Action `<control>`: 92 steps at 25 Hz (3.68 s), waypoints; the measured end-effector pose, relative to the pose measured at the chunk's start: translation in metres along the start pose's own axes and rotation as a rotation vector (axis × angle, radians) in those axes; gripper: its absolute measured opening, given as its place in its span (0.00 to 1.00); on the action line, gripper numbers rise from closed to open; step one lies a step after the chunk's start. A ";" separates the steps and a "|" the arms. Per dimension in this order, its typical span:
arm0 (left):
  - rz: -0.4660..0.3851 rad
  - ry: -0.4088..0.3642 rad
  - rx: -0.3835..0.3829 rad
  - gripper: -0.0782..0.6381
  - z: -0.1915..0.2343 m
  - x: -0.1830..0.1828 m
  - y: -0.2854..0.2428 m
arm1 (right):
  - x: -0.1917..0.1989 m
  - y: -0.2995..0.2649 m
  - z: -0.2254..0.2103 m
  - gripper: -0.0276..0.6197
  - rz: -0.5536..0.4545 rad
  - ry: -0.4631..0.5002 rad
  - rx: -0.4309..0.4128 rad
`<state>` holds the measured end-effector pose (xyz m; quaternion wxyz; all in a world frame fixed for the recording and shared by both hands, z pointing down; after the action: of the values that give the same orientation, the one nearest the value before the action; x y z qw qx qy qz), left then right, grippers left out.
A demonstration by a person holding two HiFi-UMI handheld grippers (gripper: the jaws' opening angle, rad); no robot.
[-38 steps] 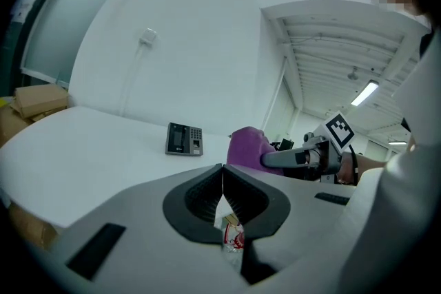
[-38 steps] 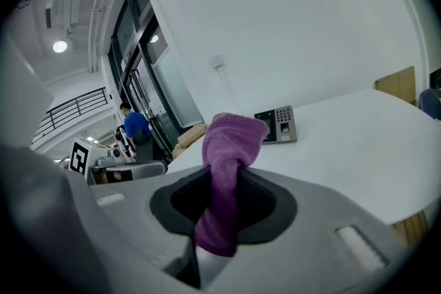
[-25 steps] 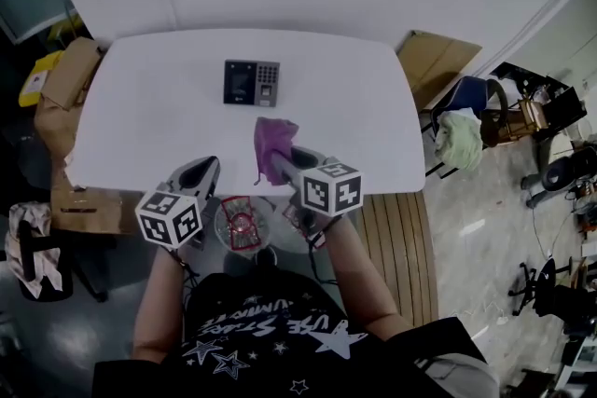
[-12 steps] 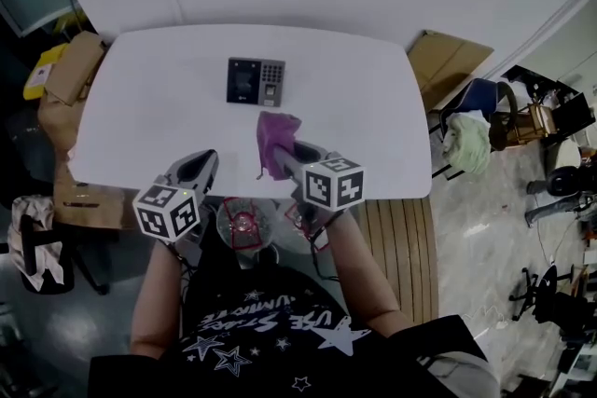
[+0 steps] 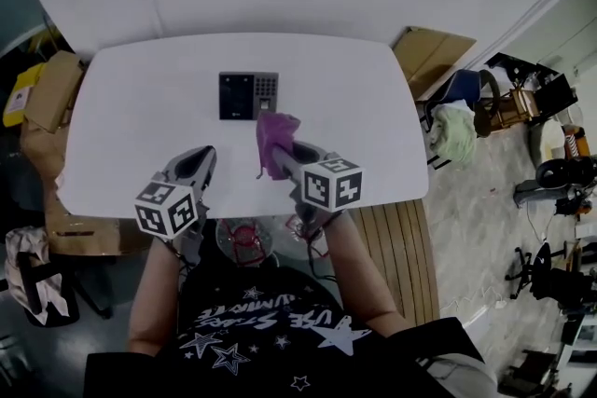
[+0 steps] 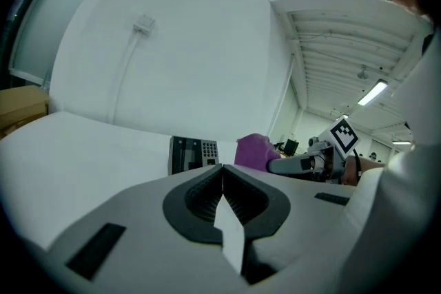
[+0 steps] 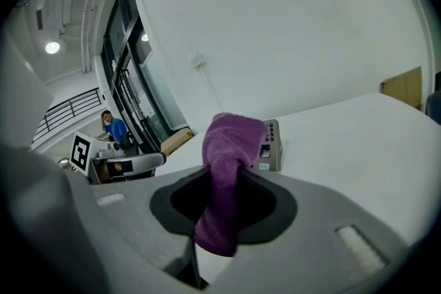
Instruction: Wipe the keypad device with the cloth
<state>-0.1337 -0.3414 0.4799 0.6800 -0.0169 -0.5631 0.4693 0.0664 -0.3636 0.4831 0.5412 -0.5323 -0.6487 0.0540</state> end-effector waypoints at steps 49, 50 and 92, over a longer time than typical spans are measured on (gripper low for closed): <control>0.101 0.036 0.098 0.12 0.159 -0.062 -0.052 | -0.094 -0.160 -0.027 0.19 0.115 -0.011 0.116; 0.101 0.035 0.098 0.12 0.159 -0.061 -0.052 | -0.093 -0.160 -0.027 0.19 0.115 -0.011 0.121; 0.072 -0.026 0.097 0.12 0.032 -0.045 -0.062 | -0.031 -0.022 -0.101 0.19 0.028 -0.084 0.230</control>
<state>-0.1170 -0.4221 0.4918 0.6552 0.0023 -0.5475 0.5205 0.1245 -0.4476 0.5191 0.5702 -0.4732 -0.6527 0.1578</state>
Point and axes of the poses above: the fingertips, and each gripper's own axes: y backward along the fingers, z to its left, x out of its underside, the point moved 5 cm from there along y, backward along the fingers, and after that the axes turned 15 degrees about z, right-handed, at the moved point
